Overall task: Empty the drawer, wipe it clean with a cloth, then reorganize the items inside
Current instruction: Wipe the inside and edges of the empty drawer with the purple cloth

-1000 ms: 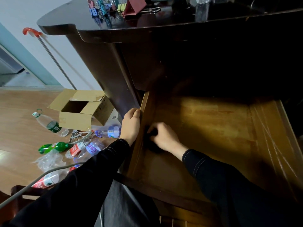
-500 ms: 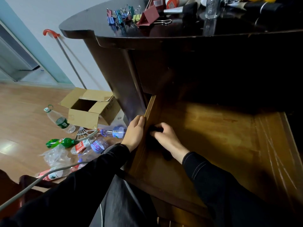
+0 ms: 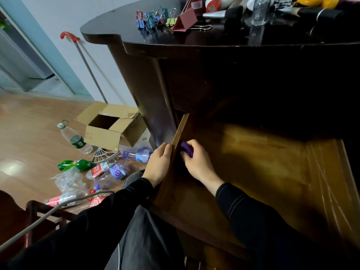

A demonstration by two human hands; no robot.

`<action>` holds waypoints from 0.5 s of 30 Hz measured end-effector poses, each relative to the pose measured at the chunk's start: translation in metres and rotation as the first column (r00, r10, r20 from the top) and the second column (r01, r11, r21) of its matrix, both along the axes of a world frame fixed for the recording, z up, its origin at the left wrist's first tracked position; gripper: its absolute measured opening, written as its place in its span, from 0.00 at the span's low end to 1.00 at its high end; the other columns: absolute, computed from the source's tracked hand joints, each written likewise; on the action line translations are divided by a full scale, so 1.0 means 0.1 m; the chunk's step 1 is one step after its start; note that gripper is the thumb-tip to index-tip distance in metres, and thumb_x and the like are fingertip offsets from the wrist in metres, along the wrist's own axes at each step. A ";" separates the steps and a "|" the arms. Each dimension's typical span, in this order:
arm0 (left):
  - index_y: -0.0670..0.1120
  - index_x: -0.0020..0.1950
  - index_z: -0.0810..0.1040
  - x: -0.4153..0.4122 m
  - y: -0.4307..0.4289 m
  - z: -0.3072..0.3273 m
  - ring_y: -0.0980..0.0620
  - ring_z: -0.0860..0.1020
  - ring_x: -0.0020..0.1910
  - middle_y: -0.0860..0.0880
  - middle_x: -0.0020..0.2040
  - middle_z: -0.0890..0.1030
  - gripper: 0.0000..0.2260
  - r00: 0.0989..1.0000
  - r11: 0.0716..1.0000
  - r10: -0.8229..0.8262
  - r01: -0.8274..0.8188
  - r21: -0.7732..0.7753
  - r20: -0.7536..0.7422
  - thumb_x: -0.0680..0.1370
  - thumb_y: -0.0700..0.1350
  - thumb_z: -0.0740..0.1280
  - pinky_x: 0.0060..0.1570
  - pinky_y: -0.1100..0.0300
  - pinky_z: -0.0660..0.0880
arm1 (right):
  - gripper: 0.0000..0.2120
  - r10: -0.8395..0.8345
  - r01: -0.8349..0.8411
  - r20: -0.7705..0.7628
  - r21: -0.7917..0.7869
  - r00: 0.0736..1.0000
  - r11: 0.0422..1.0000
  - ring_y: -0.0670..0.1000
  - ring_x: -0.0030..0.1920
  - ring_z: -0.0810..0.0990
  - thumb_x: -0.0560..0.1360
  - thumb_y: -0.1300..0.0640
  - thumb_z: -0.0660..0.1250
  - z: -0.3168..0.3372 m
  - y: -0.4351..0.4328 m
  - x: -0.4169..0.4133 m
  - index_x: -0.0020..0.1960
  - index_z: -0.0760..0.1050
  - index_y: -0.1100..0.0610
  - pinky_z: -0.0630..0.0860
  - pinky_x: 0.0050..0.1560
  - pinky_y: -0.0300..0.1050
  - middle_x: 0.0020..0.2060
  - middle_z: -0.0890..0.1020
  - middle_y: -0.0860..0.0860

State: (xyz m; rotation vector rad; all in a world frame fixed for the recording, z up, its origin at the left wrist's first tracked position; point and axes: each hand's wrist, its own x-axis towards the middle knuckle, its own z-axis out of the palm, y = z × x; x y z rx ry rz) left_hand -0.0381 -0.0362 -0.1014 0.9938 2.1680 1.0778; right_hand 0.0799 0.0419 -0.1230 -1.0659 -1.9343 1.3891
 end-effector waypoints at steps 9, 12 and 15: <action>0.53 0.56 0.76 0.00 0.01 0.01 0.55 0.76 0.53 0.51 0.55 0.79 0.13 1.000 1.000 0.001 -0.001 -0.018 -0.012 0.86 0.53 0.53 0.57 0.57 0.66 | 0.14 -0.020 0.027 -0.085 0.072 0.996 0.997 0.48 0.58 0.78 0.81 0.56 0.67 0.04 0.06 -0.03 0.65 0.73 0.55 0.77 0.52 0.38 0.58 0.79 0.50; 0.51 0.58 0.77 -0.01 0.00 -0.01 0.51 0.77 0.56 0.48 0.56 0.79 0.14 1.000 1.000 -0.011 0.011 -0.024 0.011 0.86 0.53 0.52 0.59 0.54 0.68 | 0.15 0.091 -0.088 0.074 -0.043 0.993 0.995 0.52 0.61 0.77 0.80 0.57 0.68 -0.08 0.09 0.04 0.66 0.73 0.56 0.75 0.55 0.43 0.61 0.78 0.51; 0.51 0.58 0.77 -0.01 0.00 -0.01 0.50 0.76 0.57 0.47 0.57 0.79 0.15 1.000 1.000 -0.013 0.014 -0.019 0.016 0.86 0.53 0.52 0.61 0.52 0.69 | 0.14 0.035 -0.034 0.018 -0.042 0.999 0.999 0.47 0.54 0.79 0.79 0.57 0.69 -0.04 0.16 0.08 0.64 0.75 0.55 0.75 0.47 0.33 0.56 0.79 0.49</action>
